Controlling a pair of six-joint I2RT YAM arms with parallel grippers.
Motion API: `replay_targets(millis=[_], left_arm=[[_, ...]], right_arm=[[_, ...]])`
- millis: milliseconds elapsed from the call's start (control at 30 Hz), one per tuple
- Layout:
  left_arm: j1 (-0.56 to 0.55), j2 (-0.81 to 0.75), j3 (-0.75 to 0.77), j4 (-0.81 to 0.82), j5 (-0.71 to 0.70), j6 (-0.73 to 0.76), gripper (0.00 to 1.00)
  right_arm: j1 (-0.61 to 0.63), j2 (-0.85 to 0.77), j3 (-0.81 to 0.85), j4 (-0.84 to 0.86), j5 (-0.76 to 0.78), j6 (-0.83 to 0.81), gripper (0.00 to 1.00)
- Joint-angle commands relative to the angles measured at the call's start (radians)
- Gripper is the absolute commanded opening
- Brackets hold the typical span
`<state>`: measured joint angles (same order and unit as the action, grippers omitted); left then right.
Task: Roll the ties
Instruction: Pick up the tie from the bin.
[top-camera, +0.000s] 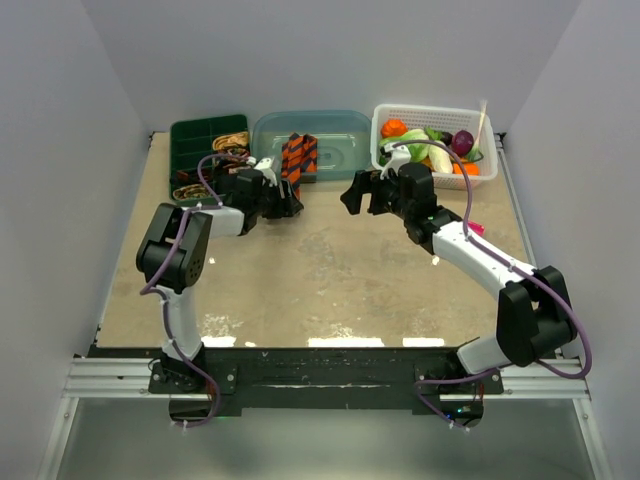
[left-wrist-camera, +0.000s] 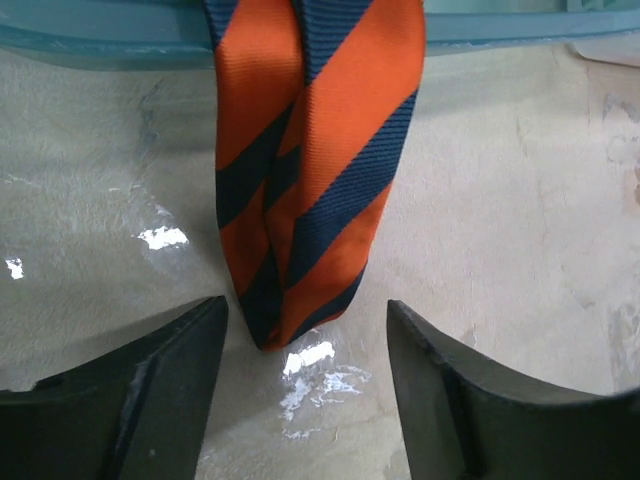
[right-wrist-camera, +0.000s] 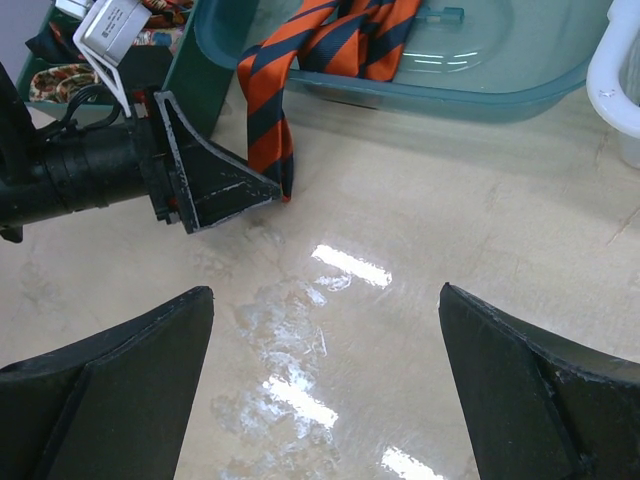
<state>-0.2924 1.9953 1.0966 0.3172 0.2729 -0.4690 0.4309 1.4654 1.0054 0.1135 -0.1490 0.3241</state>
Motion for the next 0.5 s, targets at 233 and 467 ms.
replay_targets(millis=[233, 467], left_arm=[[0.029, 0.083, 0.069, 0.071, -0.004, -0.022, 0.58], [0.036, 0.059, 0.043, 0.121, 0.037, -0.013, 0.35]], right_arm=[[0.0, -0.022, 0.001, -0.029, 0.039, -0.016, 0.99], [-0.001, -0.016, 0.006, -0.026, 0.009, -0.01, 0.99]])
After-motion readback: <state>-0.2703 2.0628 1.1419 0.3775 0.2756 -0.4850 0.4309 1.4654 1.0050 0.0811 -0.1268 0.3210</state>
